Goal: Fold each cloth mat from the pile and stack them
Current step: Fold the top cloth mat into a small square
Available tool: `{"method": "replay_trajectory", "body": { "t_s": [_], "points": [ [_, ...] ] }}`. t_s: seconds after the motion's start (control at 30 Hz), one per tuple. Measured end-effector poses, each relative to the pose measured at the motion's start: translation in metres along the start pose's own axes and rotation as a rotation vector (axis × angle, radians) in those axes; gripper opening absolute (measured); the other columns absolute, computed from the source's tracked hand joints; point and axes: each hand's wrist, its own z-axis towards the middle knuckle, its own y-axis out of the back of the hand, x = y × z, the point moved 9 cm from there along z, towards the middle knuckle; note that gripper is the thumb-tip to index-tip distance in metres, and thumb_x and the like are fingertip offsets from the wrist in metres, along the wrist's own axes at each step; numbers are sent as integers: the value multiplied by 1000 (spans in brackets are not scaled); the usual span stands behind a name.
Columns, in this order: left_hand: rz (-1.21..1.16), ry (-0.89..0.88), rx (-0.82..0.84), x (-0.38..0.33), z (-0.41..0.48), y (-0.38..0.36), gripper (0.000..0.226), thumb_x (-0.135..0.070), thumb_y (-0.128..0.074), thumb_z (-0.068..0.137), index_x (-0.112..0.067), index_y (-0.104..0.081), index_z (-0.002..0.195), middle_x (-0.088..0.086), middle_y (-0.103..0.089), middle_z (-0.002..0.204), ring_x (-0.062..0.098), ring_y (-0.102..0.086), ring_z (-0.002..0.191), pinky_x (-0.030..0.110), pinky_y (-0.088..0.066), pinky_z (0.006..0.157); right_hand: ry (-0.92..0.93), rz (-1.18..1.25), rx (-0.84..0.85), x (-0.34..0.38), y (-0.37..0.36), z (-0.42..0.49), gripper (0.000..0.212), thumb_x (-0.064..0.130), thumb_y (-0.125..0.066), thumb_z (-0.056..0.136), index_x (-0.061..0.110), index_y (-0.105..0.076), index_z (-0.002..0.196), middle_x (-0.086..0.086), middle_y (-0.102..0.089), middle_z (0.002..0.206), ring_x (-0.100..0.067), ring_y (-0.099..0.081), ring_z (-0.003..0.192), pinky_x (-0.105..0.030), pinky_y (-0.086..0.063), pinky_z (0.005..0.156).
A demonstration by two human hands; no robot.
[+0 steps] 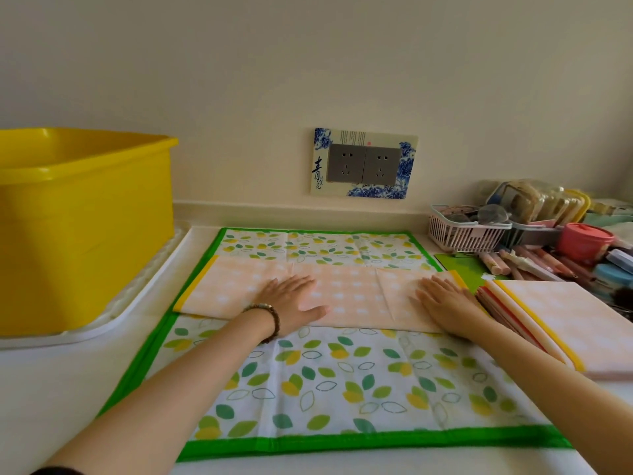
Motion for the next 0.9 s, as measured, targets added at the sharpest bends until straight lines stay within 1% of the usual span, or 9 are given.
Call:
{"method": "replay_trajectory", "body": {
  "t_s": [0.07,0.1,0.23,0.33,0.4,0.5,0.57,0.67,0.9],
  "points": [
    [-3,5,8,0,0,-1,72,-64,-19,92,-26,-4,151,-10,3,158,9,0,145,38,0,118,23,82,-29,28,2,-3,51,42,-22,101,19,-24,147,-1,-19,157,-17,-18,144,-39,-11,116],
    [-4,8,10,1,0,-1,70,-63,-18,93,-26,-4,151,-10,3,158,9,0,145,38,0,118,50,114,-43,47,0,-5,51,40,-23,101,18,-24,147,-1,-20,156,-17,-19,143,-39,-11,116],
    [-5,8,8,0,-1,0,64,-57,-17,96,-26,-4,151,-11,3,158,9,1,145,37,1,118,149,132,-74,120,-13,-9,52,37,-21,102,16,-16,150,-2,-8,159,-17,-5,146,-39,-1,117],
    [-1,2,-6,2,2,-1,58,-49,-15,99,-27,-4,151,-11,2,158,9,1,145,36,1,117,166,125,-71,150,-24,-13,52,32,-17,102,14,-11,151,-3,-3,159,-19,0,147,-39,2,118],
    [-3,9,-19,4,4,-2,57,-47,-16,99,-27,-5,151,-11,1,158,8,0,145,35,0,117,168,95,-44,156,-33,-16,54,34,-14,102,12,-7,151,-3,-1,160,-19,2,147,-40,3,118],
    [-6,13,-43,5,6,-1,58,-49,-17,98,-27,-7,151,-11,-1,158,9,-2,145,36,-1,118,160,64,-34,154,-38,-17,58,42,-11,100,14,-6,151,-1,0,160,-18,2,147,-40,2,119],
    [-13,8,-35,5,4,-1,61,-54,-19,97,-28,-9,151,-11,-2,158,9,-3,145,38,-2,118,165,60,-28,153,-38,-17,59,44,-10,100,16,-7,151,0,-1,160,-18,2,147,-40,1,119],
    [-9,4,-13,12,-2,-1,65,-63,-19,92,-34,-9,149,-12,0,158,10,0,145,42,-1,117,172,62,-29,153,-38,-15,59,45,-10,100,18,-8,152,0,-1,160,-18,1,147,-40,1,119],
    [-4,34,45,57,-28,-1,82,-81,-18,77,-43,-2,148,-14,8,157,11,9,145,48,5,116,177,49,-31,152,-37,-15,60,49,-11,99,19,-9,151,2,-2,160,-17,0,147,-39,0,119]
  ]
}}
